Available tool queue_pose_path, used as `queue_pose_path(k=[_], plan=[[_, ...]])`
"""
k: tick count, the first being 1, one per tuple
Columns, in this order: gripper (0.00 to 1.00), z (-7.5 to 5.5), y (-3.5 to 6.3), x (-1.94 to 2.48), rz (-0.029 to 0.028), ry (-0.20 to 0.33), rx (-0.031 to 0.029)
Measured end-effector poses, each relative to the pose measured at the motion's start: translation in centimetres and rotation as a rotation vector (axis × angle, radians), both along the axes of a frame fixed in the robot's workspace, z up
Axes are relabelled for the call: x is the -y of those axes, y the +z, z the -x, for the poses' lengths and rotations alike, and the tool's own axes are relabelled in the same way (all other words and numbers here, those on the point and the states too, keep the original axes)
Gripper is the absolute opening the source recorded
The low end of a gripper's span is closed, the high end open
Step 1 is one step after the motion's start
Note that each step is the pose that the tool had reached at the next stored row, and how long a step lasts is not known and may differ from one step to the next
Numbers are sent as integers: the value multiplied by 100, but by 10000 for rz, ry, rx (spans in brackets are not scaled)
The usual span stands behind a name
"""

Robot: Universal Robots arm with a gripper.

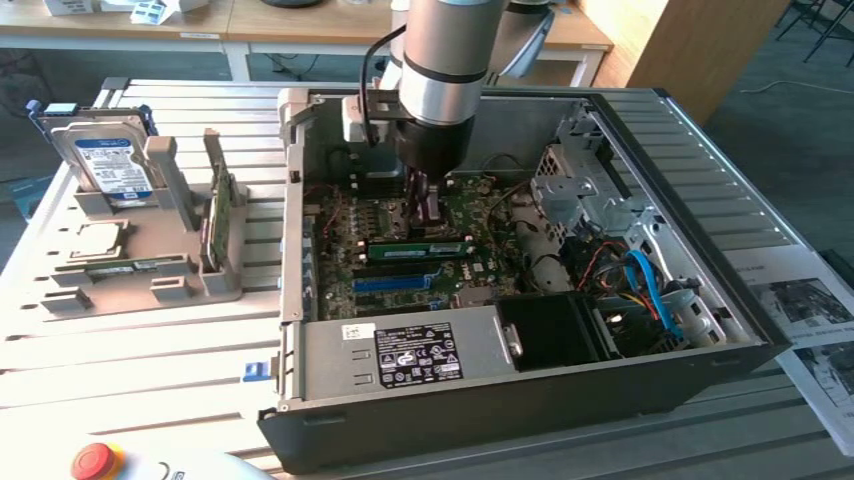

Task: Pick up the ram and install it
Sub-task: 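Press down the ram until it locks into place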

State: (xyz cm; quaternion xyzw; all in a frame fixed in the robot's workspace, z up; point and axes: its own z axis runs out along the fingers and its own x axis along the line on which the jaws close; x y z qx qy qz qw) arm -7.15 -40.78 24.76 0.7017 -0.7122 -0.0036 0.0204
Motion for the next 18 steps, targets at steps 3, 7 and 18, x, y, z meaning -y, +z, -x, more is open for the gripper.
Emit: queue_pose_path(k=[3, 7, 18], plan=[[10, -1, 0, 0, 0, 1, 0], [10, 0, -16, 1, 0, 1, 0], [10, 0, -94, 1, 1, 1, 0]])
